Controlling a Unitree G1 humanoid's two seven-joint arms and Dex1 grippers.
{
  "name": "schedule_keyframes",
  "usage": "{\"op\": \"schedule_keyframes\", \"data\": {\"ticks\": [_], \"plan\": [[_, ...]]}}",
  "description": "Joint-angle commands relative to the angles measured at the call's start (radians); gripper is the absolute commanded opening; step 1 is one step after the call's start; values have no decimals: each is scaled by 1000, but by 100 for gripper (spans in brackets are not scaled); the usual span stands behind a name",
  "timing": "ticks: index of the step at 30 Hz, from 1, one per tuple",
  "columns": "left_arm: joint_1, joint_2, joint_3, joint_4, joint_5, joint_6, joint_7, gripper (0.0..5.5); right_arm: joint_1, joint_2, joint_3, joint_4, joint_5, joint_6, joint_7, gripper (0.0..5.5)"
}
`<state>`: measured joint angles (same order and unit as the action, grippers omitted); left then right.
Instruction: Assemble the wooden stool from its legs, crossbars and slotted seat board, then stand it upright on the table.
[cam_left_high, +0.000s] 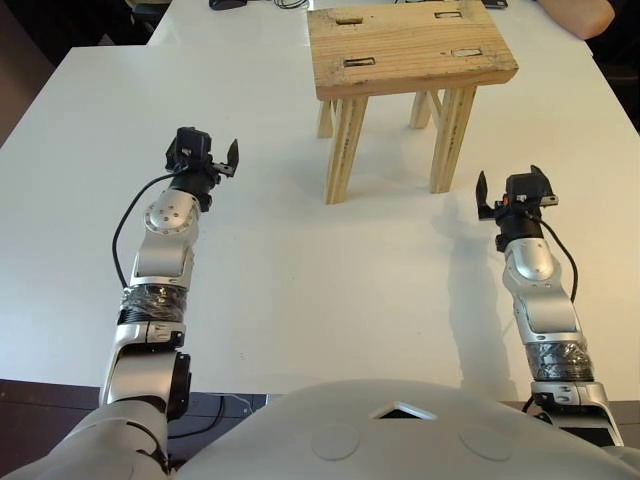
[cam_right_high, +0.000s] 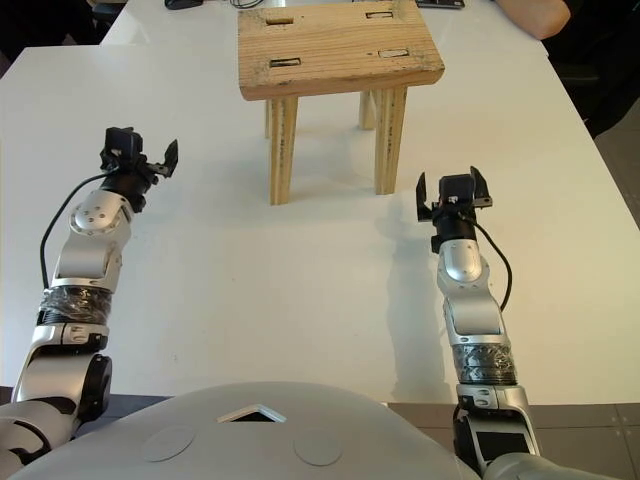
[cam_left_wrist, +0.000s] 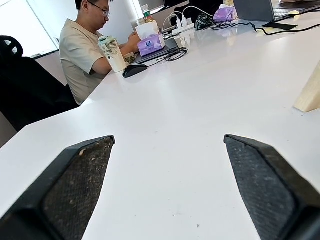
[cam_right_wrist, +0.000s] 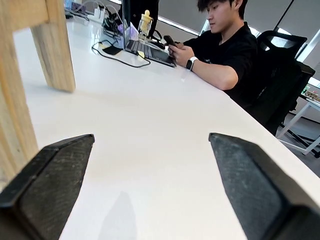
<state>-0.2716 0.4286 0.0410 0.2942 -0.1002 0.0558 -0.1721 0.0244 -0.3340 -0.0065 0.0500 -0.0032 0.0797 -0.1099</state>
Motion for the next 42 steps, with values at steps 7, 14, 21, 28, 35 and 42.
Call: {"op": "schedule_keyframes", "data": {"ticks": [7,14,21,28,35,42], "plan": [[11,-91,-42,104,89,-88,19,405,-33,78,6,304,-91,-162,-36,422],[27,-164,-32,174,70,-136,4,405,-84,94,-14,429,-76,-257,-15,422],[-8,-188,-4,263,75,-183,18,405,-144,105,-46,521,-53,-294,19,422],[-33,-219,-1,332,94,-244,43,405,-200,129,-60,602,-31,-306,50,422],[-55,-242,6,389,99,-290,86,405,-251,133,-82,673,-16,-289,69,422],[-64,-271,2,445,114,-339,125,405,-303,122,-106,721,-4,-272,74,422]]}}
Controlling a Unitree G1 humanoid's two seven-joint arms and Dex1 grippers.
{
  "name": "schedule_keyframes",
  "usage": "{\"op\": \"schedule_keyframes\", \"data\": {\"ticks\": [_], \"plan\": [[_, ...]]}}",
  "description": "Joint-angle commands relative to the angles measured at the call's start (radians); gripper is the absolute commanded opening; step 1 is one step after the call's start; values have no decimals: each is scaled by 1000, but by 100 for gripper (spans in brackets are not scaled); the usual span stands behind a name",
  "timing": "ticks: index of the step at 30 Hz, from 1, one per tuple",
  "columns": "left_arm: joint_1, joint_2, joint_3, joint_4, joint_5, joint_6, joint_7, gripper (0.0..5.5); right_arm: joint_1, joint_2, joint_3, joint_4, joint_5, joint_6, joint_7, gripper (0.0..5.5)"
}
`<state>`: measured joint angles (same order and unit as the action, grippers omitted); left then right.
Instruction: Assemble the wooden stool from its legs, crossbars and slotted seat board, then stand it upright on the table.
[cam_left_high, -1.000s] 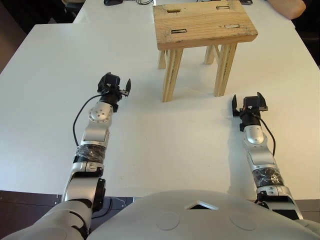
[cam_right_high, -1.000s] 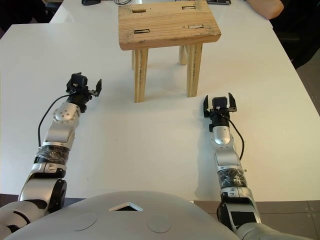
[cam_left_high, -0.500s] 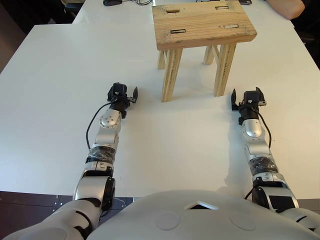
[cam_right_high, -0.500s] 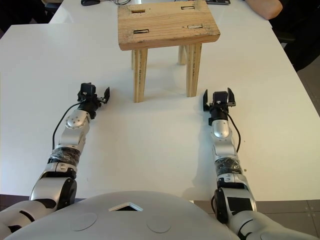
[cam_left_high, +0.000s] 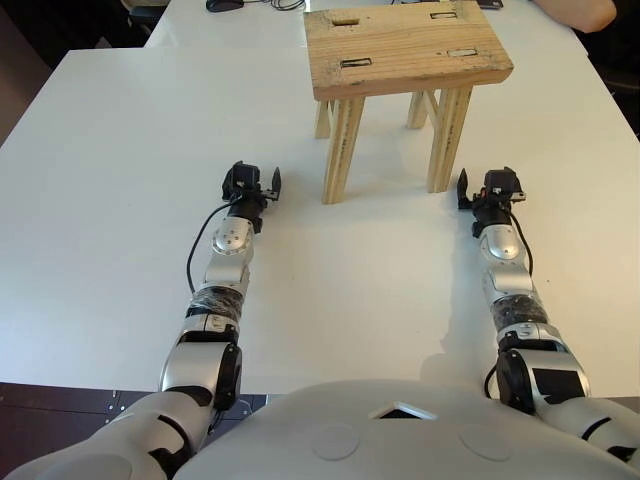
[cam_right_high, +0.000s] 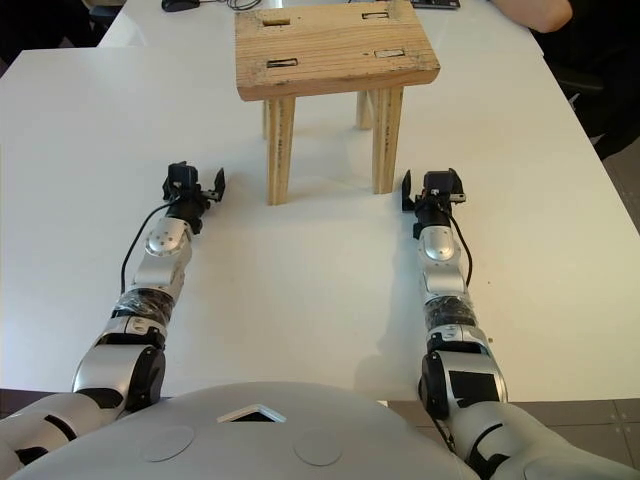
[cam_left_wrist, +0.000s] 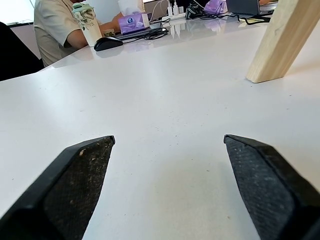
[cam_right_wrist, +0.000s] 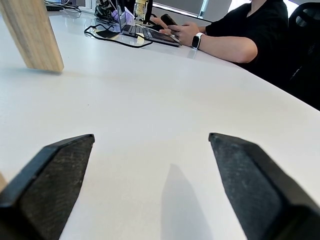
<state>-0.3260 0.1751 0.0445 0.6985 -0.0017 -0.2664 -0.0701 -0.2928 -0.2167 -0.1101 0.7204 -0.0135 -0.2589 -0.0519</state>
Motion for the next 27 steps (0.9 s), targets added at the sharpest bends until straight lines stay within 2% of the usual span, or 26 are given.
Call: {"op": "schedule_keyframes", "data": {"ticks": [1,13,27], "plan": [[-15,-23,-2,50,18,-23,31,405,10,-1,-3,56,4,68,20,422],[-61,-55,-8,149,45,-92,76,405,-80,-50,-25,213,1,88,12,422],[-58,-110,15,150,25,-69,127,405,-161,-42,-240,260,218,223,-63,422]]}}
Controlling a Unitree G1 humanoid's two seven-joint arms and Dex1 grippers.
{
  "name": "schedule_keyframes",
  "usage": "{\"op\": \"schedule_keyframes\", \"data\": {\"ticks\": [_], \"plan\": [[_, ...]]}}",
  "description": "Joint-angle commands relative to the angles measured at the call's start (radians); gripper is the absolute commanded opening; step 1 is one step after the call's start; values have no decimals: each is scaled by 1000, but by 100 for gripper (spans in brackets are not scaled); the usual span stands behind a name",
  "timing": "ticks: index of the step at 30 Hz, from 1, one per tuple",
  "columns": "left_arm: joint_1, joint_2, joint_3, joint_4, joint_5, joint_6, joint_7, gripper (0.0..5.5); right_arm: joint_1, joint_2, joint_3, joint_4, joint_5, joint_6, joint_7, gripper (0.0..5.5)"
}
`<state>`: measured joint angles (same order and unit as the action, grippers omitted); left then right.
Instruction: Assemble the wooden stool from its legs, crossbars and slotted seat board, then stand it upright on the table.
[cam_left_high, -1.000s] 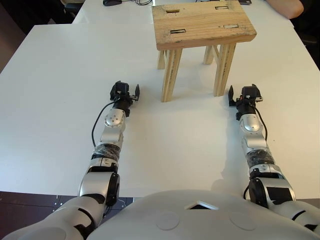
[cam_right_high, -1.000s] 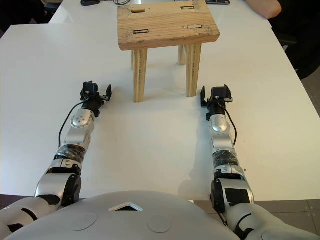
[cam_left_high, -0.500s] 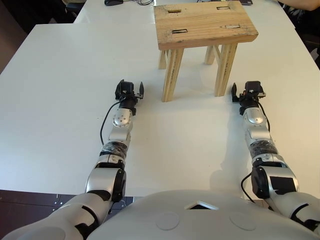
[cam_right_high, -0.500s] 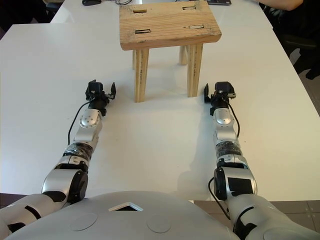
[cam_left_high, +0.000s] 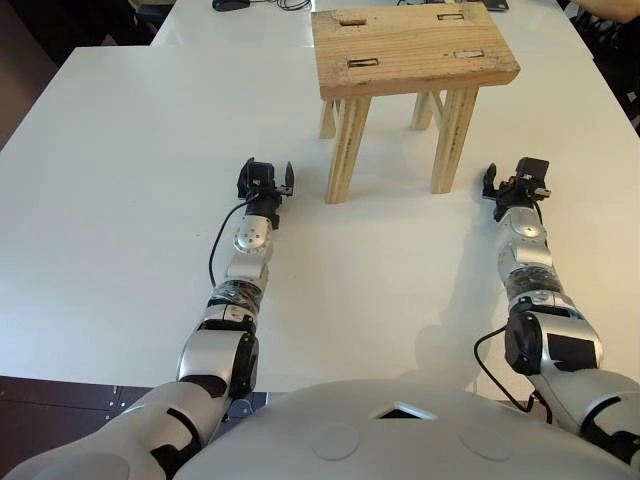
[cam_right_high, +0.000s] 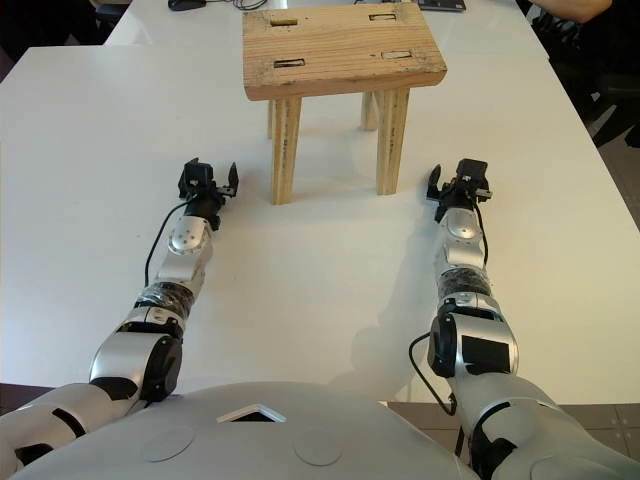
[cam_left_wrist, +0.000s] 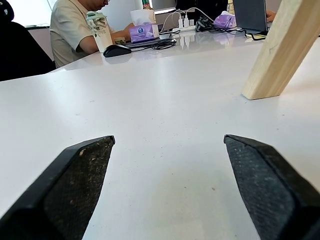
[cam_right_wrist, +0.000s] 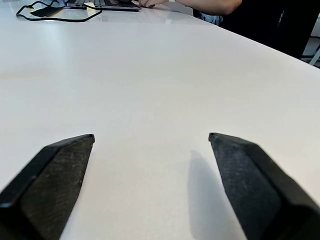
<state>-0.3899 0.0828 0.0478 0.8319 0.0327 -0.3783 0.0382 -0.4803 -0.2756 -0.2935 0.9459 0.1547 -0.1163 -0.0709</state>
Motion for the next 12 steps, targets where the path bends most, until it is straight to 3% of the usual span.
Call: {"op": "schedule_keyframes", "data": {"ticks": [1,7,12], "plan": [[4,-23,20,14,-20,51,22,405,18,16,-71,35,61,89,-59,422],[-17,-28,14,-31,11,97,77,405,-13,51,-145,-29,117,110,-165,422],[-15,-15,2,-43,32,116,97,405,27,80,-131,-69,81,75,-204,422]]}}
